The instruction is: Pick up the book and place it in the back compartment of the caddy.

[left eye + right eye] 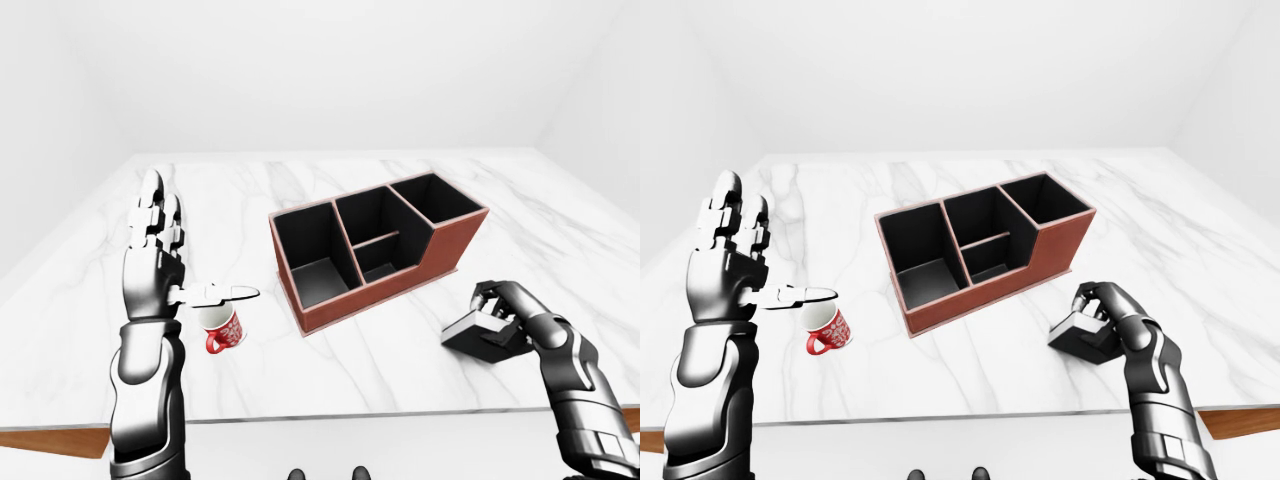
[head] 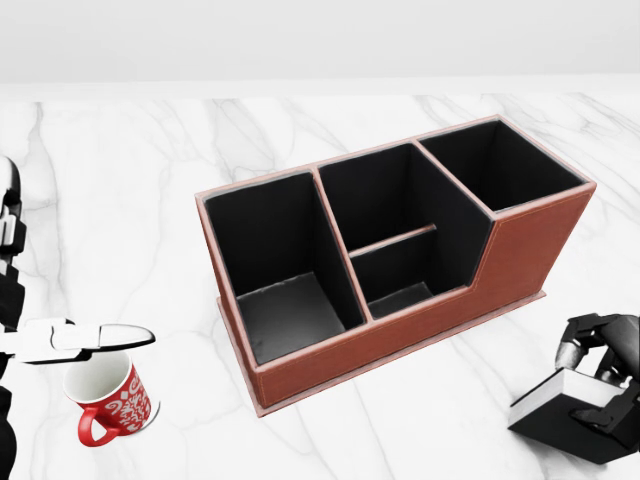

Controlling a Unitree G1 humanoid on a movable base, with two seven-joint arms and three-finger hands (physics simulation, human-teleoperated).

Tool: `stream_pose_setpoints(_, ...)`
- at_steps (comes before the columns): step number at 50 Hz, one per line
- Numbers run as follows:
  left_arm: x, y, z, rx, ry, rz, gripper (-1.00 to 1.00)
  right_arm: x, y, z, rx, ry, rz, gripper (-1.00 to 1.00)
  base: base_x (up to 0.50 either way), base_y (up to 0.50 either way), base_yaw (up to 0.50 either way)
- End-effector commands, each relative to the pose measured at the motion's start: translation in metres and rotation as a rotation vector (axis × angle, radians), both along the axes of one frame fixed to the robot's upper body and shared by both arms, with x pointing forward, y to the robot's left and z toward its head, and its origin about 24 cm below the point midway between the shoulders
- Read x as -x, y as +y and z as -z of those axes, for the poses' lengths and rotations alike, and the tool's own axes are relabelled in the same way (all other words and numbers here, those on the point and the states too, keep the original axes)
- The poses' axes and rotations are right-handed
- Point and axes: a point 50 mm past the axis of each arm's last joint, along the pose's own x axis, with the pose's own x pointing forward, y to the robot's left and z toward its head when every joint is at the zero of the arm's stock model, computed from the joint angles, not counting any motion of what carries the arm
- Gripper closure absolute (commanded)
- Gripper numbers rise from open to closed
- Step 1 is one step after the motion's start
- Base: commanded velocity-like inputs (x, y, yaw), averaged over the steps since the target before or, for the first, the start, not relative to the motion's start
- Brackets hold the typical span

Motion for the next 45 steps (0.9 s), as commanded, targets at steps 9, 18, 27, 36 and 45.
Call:
stream_pose_setpoints(9,0.001,0.001,-0.003,0.002,-0.013,-0.001,-1.00,-0.003,0.012,-0.030,0.014,-0.087,-0.053,1.00,0.00,0.00,0.00)
stream_pose_setpoints(18,0.000,0.002,-0.004,0.005,-0.016,-0.003,-1.00,-0.004,0.019,-0.044,0.040,-0.120,-0.092,1.00,0.00,0.00,0.00)
stream_pose_setpoints(27,0.000,0.003,-0.005,0.006,-0.023,-0.005,-1.00,-0.001,0.035,-0.065,0.079,-0.161,-0.174,1.00,0.00,0.00,0.00)
stream_pose_setpoints(36,0.001,0.002,-0.006,0.006,-0.027,-0.004,-1.00,0.001,0.048,-0.083,0.126,-0.181,-0.239,1.00,0.00,0.00,0.00)
stream_pose_setpoints(45,0.001,0.003,-0.006,0.006,-0.028,-0.004,-1.00,0.002,0.058,-0.102,0.189,-0.211,-0.284,1.00,0.00,0.00,0.00)
